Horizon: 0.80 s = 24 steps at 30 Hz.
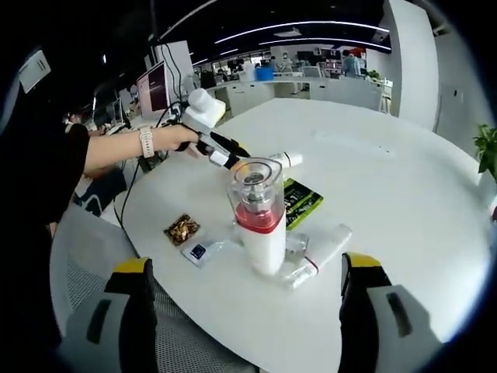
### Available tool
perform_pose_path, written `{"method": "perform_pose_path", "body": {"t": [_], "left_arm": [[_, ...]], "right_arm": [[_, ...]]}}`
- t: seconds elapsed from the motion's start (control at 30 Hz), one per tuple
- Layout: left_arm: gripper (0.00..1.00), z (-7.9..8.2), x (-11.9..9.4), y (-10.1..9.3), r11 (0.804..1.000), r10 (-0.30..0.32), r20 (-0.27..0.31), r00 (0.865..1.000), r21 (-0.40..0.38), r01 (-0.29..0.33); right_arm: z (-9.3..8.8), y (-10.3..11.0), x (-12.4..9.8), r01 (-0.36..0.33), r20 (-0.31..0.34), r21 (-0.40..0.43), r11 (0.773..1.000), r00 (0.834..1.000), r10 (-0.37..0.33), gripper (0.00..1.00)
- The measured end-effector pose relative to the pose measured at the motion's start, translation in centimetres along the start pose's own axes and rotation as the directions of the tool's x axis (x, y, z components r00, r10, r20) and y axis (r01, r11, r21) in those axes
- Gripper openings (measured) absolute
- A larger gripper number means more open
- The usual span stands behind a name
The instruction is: Arrange the skincare products in the storage area until every visible bottle or jar stands upright without overlapping.
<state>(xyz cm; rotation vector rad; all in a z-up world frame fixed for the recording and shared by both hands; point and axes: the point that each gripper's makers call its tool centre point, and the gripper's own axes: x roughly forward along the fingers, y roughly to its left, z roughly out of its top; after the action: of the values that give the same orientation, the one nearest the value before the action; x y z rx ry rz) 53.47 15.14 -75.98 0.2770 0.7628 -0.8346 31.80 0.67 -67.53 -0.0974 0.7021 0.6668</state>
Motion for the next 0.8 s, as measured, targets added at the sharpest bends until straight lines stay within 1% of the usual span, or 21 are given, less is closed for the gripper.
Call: {"method": "perform_pose_path", "body": {"t": [0.13,0.17,0.37,0.47,0.53,0.57,0.67,0.73,0.8], "left_arm": [[0.41,0.3,1.0,0.2,1.0,0.01,-0.001,1.0,-0.003,-0.01],[0.4,0.4,1.2,0.2,1.0,0.014,-0.005,1.0,0.007,-0.014],[0.39,0.7,2.1,0.3,0.999,0.027,-0.019,0.999,0.018,-0.027],[0.35,0.8,2.4,0.2,0.999,0.045,-0.02,0.999,0.018,-0.044],[0.31,0.8,2.5,0.3,0.997,0.067,-0.019,0.998,0.037,-0.066],[0.31,0.7,2.7,0.5,0.995,0.084,-0.023,0.996,0.051,-0.083],[0.35,0.6,3.0,0.3,0.996,0.077,-0.024,0.997,0.044,-0.076],[0.36,0.6,3.1,0.6,0.995,0.094,-0.017,0.995,0.017,-0.094],[0.34,0.6,3.2,0.7,0.995,0.102,-0.012,0.995,0.001,-0.102]], "right_arm": [[-0.2,-0.1,0.1,0.003,-0.016,-0.008,1.0,1.0,-0.004,1.0],[-0.2,-0.3,0.1,0.008,-0.017,-0.008,1.0,1.0,-0.008,1.0],[-0.3,-0.9,-0.2,0.026,-0.011,0.015,1.0,1.0,-0.026,1.0],[-0.4,-1.0,-0.2,0.028,-0.01,0.021,0.999,1.0,-0.028,1.0],[-0.5,-0.9,-0.2,0.027,-0.014,0.025,0.999,1.0,-0.027,1.0],[-0.6,-0.9,-0.2,0.027,-0.016,0.027,0.999,1.0,-0.026,1.0],[-0.7,-0.8,-0.2,0.024,-0.019,0.029,0.999,1.0,-0.024,1.0],[-0.7,-0.9,-0.2,0.025,-0.021,0.025,0.999,0.999,-0.025,1.0],[-0.9,-0.9,-0.1,0.019,-0.037,0.007,1.0,0.999,-0.019,1.0]]}}
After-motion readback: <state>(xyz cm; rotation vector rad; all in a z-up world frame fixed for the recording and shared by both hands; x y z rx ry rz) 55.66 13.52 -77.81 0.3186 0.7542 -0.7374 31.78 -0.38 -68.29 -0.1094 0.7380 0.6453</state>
